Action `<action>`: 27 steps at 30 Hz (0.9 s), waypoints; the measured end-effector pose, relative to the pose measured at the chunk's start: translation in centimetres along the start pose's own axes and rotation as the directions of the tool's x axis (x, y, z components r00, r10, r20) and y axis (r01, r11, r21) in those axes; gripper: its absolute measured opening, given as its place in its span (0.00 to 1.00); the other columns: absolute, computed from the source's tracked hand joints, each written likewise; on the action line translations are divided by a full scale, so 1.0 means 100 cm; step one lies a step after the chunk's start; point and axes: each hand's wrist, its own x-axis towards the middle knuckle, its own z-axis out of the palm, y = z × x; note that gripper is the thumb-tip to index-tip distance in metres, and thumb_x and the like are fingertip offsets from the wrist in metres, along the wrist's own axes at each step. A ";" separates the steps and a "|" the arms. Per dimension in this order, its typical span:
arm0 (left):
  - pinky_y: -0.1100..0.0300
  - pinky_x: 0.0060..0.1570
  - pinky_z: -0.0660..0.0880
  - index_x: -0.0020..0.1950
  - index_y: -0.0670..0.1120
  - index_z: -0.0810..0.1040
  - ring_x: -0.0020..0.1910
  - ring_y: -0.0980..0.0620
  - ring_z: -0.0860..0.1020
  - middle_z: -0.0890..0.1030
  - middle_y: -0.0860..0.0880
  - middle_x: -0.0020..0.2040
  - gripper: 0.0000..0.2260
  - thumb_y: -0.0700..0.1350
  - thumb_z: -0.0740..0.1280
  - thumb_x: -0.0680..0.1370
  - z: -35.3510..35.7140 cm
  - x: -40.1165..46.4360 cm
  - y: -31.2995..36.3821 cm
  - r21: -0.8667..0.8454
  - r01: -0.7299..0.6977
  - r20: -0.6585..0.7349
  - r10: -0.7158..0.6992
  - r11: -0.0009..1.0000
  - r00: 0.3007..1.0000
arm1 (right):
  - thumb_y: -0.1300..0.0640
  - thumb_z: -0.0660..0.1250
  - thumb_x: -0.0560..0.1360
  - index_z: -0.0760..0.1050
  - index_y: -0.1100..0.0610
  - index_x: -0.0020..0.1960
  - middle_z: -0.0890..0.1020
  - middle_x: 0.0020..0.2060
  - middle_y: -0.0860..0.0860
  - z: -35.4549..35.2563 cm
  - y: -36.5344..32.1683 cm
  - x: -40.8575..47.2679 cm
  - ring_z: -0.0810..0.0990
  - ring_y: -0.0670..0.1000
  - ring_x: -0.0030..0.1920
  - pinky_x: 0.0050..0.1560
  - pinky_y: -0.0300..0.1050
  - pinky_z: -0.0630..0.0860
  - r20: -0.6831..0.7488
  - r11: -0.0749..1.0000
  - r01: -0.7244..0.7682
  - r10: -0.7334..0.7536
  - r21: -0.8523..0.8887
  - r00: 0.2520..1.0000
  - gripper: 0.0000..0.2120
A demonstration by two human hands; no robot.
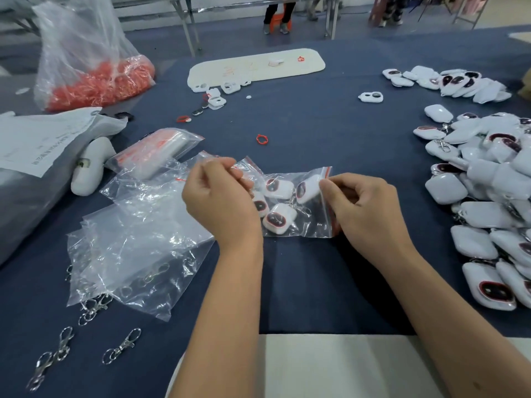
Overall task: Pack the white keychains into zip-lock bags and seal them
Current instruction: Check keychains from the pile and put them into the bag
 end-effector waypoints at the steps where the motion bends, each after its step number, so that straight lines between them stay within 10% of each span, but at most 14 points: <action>1: 0.59 0.27 0.67 0.35 0.44 0.77 0.24 0.48 0.73 0.75 0.48 0.28 0.13 0.36 0.61 0.77 0.003 -0.003 -0.002 0.057 -0.019 0.062 0.015 0.998 0.998 | 0.50 0.70 0.82 0.86 0.51 0.46 0.84 0.31 0.39 0.000 -0.002 -0.001 0.82 0.39 0.35 0.40 0.33 0.75 0.001 0.999 0.017 -0.017 -0.031 1.000 0.09; 8: 0.59 0.38 0.73 0.40 0.45 0.77 0.35 0.54 0.78 0.79 0.53 0.33 0.12 0.50 0.72 0.79 0.019 -0.043 -0.025 0.483 -0.439 0.588 0.091 0.757 0.804 | 0.61 0.66 0.81 0.84 0.57 0.50 0.86 0.36 0.48 0.002 -0.005 -0.002 0.83 0.52 0.37 0.39 0.46 0.78 0.000 0.993 0.047 -0.047 -0.105 0.999 0.08; 15: 0.64 0.34 0.72 0.43 0.45 0.75 0.36 0.55 0.77 0.79 0.52 0.36 0.11 0.50 0.72 0.78 0.021 -0.054 -0.029 0.566 -0.433 0.560 0.057 0.701 0.826 | 0.66 0.64 0.79 0.84 0.53 0.42 0.83 0.30 0.48 -0.006 -0.005 0.000 0.78 0.47 0.30 0.29 0.37 0.71 0.111 0.999 0.027 -0.023 -0.030 0.994 0.14; 27: 0.55 0.38 0.75 0.42 0.44 0.76 0.37 0.50 0.78 0.80 0.50 0.36 0.05 0.41 0.71 0.76 0.015 -0.047 -0.022 0.604 -0.500 0.577 0.093 0.620 0.812 | 0.65 0.58 0.79 0.86 0.47 0.51 0.87 0.40 0.42 -0.004 0.000 0.002 0.82 0.45 0.34 0.44 0.50 0.82 0.100 0.979 -0.114 0.099 0.167 0.990 0.20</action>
